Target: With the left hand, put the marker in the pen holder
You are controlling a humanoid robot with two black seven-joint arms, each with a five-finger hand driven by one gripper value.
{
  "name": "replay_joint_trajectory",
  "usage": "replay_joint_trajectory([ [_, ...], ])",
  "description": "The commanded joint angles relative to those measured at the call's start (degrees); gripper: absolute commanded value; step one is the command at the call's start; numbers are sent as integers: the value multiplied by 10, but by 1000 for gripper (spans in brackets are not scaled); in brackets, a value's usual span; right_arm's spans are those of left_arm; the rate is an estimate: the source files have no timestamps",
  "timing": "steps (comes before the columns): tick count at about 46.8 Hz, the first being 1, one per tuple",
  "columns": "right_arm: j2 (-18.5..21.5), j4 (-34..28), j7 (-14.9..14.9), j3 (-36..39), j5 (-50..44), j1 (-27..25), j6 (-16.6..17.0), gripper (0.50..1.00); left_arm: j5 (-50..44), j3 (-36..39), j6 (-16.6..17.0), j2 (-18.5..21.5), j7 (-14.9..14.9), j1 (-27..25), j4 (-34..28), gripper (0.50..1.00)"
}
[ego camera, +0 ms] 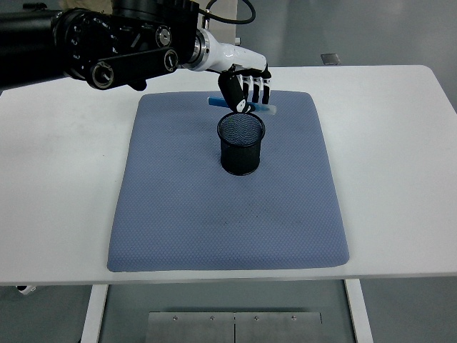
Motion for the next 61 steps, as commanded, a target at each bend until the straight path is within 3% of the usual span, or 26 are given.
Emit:
replay_joint_trajectory([
  [1, 0, 0, -1, 0, -1, 0, 0, 1000, -10, -2, 0, -3, 0, 0, 0, 500],
  [48, 0, 1, 0, 0, 0, 0, 0, 1000, -173, -3, 7, -7, 0, 16, 0, 505],
  [61, 0, 1, 0, 0, -1, 0, 0, 1000, -174, -1, 8, -5, -1, 21, 1, 596],
])
